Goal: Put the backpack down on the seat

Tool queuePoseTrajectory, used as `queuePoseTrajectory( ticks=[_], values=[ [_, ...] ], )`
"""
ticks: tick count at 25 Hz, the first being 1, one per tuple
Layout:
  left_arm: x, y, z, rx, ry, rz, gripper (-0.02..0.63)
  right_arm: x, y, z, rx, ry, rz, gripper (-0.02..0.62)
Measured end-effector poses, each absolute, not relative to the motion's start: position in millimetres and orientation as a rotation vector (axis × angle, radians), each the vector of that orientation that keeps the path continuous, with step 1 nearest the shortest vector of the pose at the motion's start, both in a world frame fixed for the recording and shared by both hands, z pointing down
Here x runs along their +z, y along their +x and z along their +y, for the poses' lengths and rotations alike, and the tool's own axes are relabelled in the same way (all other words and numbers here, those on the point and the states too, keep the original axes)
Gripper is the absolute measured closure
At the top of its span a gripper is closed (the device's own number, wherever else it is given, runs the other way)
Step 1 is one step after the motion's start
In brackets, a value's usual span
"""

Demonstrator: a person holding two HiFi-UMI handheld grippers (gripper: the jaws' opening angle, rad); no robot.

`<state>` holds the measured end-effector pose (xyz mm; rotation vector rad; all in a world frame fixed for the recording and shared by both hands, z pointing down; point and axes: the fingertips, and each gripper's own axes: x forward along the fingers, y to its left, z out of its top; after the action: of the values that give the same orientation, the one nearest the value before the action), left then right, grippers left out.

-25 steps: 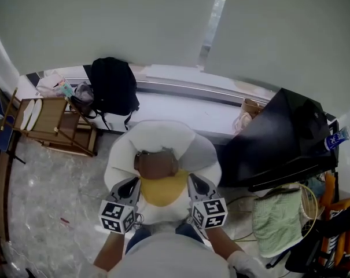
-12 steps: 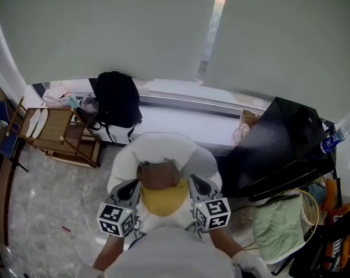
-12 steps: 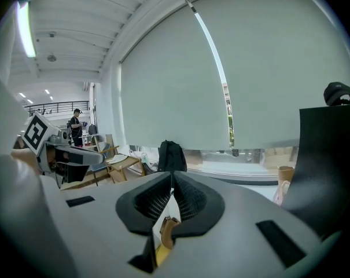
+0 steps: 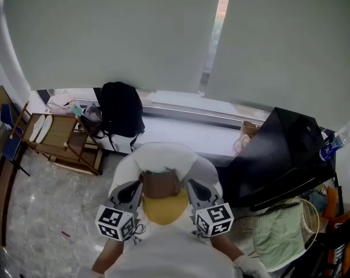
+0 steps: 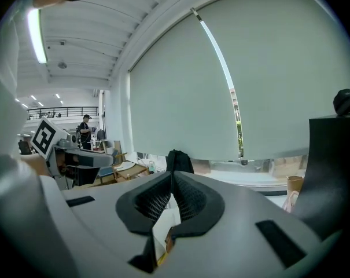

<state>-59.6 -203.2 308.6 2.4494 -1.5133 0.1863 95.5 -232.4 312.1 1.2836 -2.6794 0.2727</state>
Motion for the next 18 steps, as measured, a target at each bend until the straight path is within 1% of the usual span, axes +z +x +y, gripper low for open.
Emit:
queuePoseTrajectory(
  ticks=[18],
  values=[
    [302, -64, -204, 0.165, 2.458, -1.518, 0.561, 289, 93, -234, 0.23, 1.278, -2.688, 0.565]
  ],
)
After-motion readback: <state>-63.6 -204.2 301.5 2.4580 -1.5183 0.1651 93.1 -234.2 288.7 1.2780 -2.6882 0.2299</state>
